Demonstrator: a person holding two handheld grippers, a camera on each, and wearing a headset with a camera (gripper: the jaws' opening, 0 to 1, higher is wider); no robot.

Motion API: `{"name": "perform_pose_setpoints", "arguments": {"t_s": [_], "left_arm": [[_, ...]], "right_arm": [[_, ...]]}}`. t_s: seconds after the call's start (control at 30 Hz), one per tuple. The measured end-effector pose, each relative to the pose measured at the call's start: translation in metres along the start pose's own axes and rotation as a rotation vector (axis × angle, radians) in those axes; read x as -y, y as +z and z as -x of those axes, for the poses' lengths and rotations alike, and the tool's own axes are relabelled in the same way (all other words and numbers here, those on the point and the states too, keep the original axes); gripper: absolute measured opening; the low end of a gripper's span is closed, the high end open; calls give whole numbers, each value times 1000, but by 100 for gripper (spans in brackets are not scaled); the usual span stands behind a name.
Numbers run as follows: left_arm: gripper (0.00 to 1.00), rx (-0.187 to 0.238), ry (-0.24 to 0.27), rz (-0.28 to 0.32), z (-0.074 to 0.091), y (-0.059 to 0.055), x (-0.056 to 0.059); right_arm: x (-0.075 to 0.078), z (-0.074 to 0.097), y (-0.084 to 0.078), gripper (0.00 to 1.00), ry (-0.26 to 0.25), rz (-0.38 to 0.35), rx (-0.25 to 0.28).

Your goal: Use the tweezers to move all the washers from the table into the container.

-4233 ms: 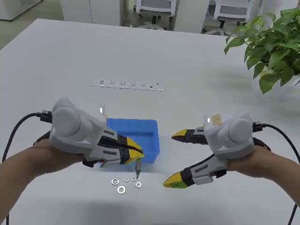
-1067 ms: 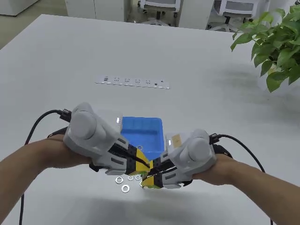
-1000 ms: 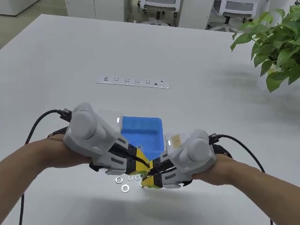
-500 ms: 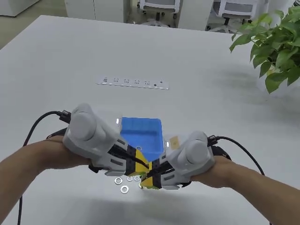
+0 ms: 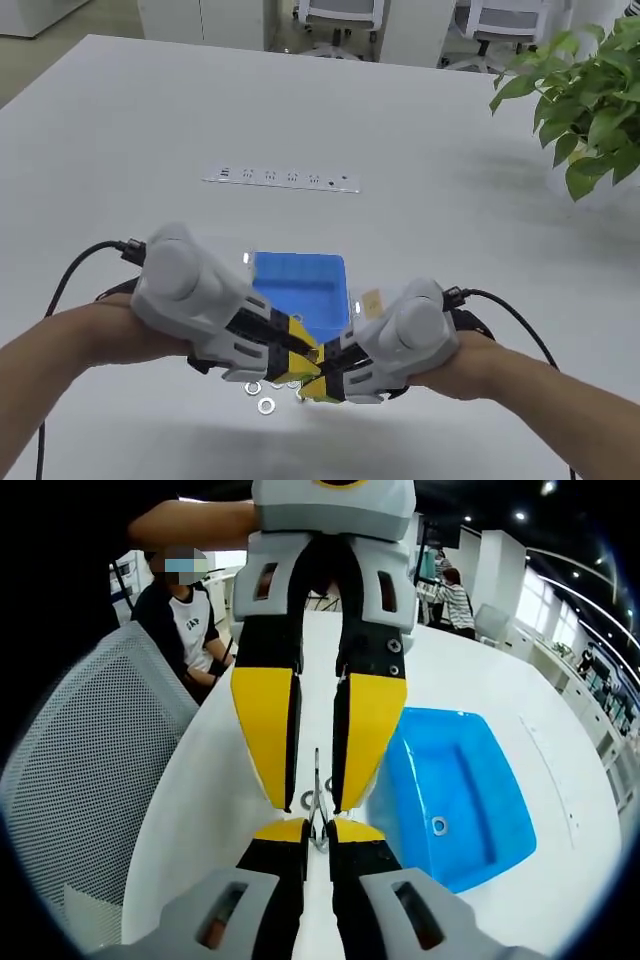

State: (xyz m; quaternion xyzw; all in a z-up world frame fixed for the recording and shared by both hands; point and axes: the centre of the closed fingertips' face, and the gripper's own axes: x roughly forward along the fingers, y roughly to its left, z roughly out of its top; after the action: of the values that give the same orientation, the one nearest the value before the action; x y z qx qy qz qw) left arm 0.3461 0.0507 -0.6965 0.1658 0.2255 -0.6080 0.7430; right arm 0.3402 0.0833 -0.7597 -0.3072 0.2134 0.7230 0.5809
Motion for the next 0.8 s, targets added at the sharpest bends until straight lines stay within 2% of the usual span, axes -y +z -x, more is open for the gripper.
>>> {"name": "perform_pose_setpoints", "arguments": {"t_s": [0.13, 0.3, 0.43, 0.53, 0.6, 0.67, 0.8], "left_arm": [[26, 37, 23, 17, 5, 3, -2], [39, 43, 51, 47, 11, -1, -5], [51, 67, 80, 68, 16, -3, -6], [64, 64, 108, 104, 20, -8, -8], [65, 75, 113, 100, 23, -8, -7], [67, 85, 122, 126, 26, -9, -8], [74, 89, 150, 143, 32, -14, -9]], "right_arm": [[0, 3, 3, 9, -4, 5, 2], [0, 8, 8, 9, -7, 13, 7], [1, 12, 12, 9, -10, 13, 15], [3, 17, 15, 9, -18, 17, 20], [4, 20, 17, 9, -20, 15, 28], [6, 23, 19, 9, -20, 19, 28], [8, 28, 22, 9, -20, 26, 26]]}}
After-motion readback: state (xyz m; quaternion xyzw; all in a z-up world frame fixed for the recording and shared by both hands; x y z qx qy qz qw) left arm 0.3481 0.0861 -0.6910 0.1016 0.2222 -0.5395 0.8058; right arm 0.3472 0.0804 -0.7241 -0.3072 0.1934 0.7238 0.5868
